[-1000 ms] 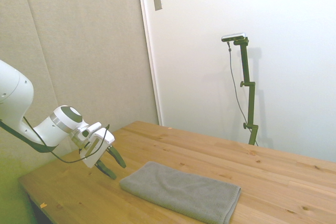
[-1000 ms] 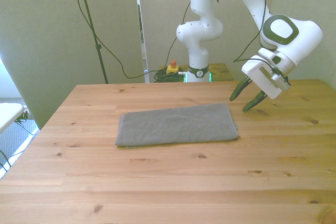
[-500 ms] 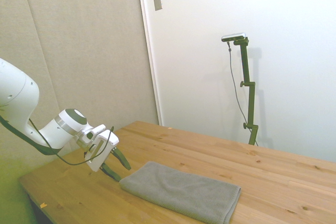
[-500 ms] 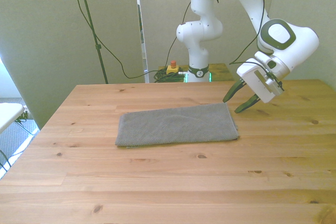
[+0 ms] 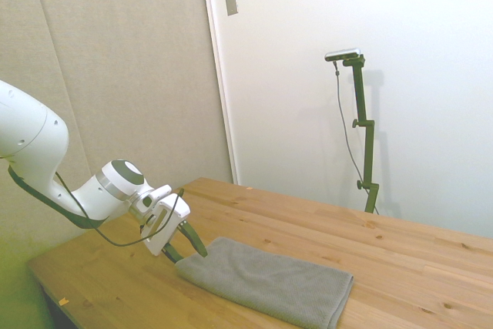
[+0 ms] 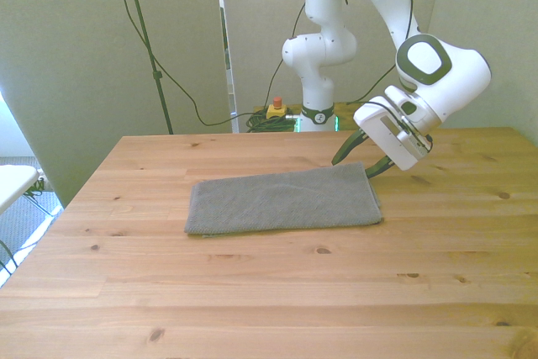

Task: Fold the towel

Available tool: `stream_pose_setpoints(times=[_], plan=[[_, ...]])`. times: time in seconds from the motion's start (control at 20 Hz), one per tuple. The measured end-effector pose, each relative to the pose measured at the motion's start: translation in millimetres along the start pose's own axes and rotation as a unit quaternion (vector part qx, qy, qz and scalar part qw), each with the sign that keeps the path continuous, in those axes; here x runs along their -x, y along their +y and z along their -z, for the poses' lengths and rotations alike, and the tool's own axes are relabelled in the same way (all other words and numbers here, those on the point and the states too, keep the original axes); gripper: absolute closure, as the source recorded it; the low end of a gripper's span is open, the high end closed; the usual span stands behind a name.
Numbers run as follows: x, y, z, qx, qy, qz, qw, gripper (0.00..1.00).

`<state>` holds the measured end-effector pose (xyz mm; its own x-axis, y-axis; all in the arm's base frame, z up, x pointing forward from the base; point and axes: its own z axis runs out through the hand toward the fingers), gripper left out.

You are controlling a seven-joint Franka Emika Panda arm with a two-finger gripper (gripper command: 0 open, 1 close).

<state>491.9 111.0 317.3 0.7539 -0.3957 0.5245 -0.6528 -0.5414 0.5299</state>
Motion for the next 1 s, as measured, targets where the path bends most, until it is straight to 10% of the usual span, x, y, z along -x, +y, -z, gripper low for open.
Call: stream_pose_setpoints(times=[1.0], plan=[[7, -4, -11, -0.026, -0.009, 0.005, 0.9996, 1.00]])
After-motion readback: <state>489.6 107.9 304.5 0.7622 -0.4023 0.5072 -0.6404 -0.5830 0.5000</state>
